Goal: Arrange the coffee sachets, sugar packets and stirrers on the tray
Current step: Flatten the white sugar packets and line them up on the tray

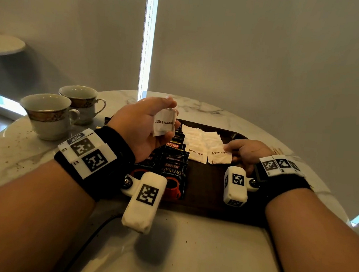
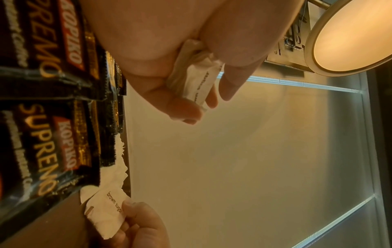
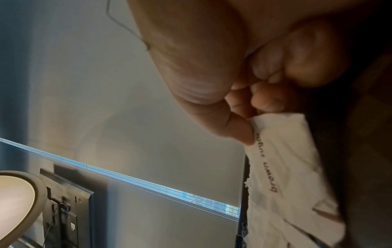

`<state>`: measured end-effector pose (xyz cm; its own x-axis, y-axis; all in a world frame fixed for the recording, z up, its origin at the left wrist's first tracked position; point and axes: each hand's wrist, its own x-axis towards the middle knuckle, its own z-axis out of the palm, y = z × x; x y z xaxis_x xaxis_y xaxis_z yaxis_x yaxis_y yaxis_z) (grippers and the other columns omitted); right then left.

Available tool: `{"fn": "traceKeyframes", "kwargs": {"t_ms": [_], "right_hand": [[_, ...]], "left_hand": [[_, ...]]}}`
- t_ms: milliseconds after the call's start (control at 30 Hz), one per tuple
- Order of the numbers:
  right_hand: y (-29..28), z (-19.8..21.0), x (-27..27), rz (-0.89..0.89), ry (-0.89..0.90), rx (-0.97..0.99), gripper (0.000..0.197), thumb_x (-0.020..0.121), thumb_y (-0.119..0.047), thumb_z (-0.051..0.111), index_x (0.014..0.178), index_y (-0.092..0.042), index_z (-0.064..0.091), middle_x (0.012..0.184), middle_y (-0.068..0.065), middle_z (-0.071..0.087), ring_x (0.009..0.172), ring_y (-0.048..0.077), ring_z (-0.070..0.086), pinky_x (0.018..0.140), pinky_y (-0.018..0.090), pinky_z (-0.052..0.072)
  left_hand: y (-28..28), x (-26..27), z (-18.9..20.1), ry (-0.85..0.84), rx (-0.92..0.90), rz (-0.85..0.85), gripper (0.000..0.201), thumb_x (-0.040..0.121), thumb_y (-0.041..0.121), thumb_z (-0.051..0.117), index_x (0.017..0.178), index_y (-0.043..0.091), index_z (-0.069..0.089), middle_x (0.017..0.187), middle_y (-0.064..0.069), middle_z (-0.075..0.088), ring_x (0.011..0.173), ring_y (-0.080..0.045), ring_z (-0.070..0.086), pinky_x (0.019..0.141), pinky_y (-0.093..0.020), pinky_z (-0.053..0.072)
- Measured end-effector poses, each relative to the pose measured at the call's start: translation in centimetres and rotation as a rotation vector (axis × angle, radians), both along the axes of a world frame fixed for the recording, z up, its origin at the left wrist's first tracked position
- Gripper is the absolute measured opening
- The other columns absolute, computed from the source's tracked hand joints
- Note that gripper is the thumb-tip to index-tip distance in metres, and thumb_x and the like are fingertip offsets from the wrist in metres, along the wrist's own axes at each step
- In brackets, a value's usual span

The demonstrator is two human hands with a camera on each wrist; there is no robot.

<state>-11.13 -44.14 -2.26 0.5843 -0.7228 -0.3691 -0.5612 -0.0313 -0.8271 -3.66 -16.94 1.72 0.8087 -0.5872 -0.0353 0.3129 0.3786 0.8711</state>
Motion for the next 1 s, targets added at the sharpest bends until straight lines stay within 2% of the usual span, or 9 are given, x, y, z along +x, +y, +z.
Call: {"fn": "traceKeyframes", "kwargs": {"t_ms": [200,333,433,500,700,767,867,933,1000], "right_hand": [[0.5,0.6,-0.2,0.047,0.066,-0.042,0.022,0.085,-0.026,0.073,0.093,-0.006,0.073,0.06,0.002,0.056,0.046,0.014,0.044,0.048,0.027,0.031],[0.6,0.6,-0.2,0.07,0.044,-0.03,0.022,0.086,-0.022,0.072,0.103,-0.007,0.075,0.065,0.004,0.06,0.049,0.014,0.046,0.051,0.027,0.035],[0.9,0.8,-0.2,0.068,0.059,-0.043,0.023,0.088,-0.024,0.072,0.104,-0.008,0.072,0.077,0.006,0.062,0.055,0.015,0.047,0.054,0.028,0.037],[0.9,0.8,-0.3,0.044,0.054,-0.056,0.024,0.087,-0.027,0.072,0.101,-0.008,0.07,0.082,0.006,0.063,0.059,0.015,0.047,0.056,0.029,0.038],[0.9,0.6,-0.3,-0.036,-0.117,-0.124,0.026,0.084,-0.034,0.074,0.091,-0.01,0.069,0.074,0.003,0.057,0.055,0.015,0.047,0.048,0.03,0.036],[1.3,1.2,-0.3,-0.047,-0.17,-0.157,0.03,0.085,-0.039,0.073,0.089,-0.01,0.066,0.076,0.004,0.057,0.054,0.015,0.048,0.047,0.03,0.035],[2.8,2.9,-0.5,0.003,-0.439,-0.032,0.035,0.087,-0.042,0.071,0.102,-0.011,0.067,0.074,0.001,0.053,0.048,0.011,0.043,0.041,0.025,0.03],[4.6,4.3,-1.2,0.154,-0.622,0.115,0.031,0.088,-0.039,0.07,0.1,-0.011,0.065,0.072,-0.001,0.05,0.049,0.009,0.042,0.039,0.021,0.027],[6.9,5.5,-1.8,0.353,-0.668,0.221,0.034,0.081,-0.039,0.073,0.099,-0.011,0.064,0.071,-0.001,0.054,0.052,0.01,0.046,0.04,0.02,0.029]], "left_hand": [[0.0,-0.1,0.1,0.027,-0.04,-0.012,0.015,0.095,0.021,0.064,0.104,0.01,0.068,0.108,-0.014,0.062,0.085,-0.025,0.065,0.052,-0.026,0.053],[0.1,-0.4,0.2,0.037,-0.066,-0.018,0.024,0.093,0.004,0.047,0.107,0.005,0.067,0.122,-0.023,0.057,0.093,-0.033,0.066,0.057,-0.029,0.056],[0.1,-0.7,0.4,0.043,-0.071,-0.022,0.032,0.092,0.0,0.04,0.108,0.004,0.068,0.127,-0.025,0.054,0.096,-0.036,0.067,0.06,-0.031,0.058],[0.1,-0.8,0.5,0.048,-0.069,-0.024,0.035,0.093,-0.001,0.038,0.11,0.004,0.067,0.128,-0.025,0.054,0.099,-0.037,0.067,0.062,-0.032,0.059],[0.2,-0.9,0.4,-0.02,-0.002,-0.088,0.028,0.099,-0.001,0.046,0.116,0.011,0.065,0.128,-0.022,0.059,0.105,-0.041,0.069,0.07,-0.041,0.063],[0.2,-0.9,0.4,-0.046,0.01,-0.113,0.024,0.098,0.002,0.051,0.117,0.01,0.063,0.124,-0.019,0.065,0.102,-0.035,0.072,0.069,-0.042,0.063],[0.1,-1.0,0.5,-0.061,0.004,-0.102,0.016,0.097,0.006,0.057,0.111,0.011,0.064,0.106,-0.015,0.072,0.078,-0.025,0.073,0.061,-0.033,0.06],[0.1,-1.1,0.6,-0.066,0.009,-0.077,0.01,0.097,0.007,0.06,0.104,0.012,0.065,0.095,-0.012,0.073,0.065,-0.02,0.068,0.055,-0.028,0.056],[0.0,-1.2,0.6,-0.076,0.016,-0.058,0.008,0.096,0.007,0.061,0.1,0.013,0.065,0.092,-0.011,0.072,0.062,-0.019,0.066,0.052,-0.026,0.054]]}}
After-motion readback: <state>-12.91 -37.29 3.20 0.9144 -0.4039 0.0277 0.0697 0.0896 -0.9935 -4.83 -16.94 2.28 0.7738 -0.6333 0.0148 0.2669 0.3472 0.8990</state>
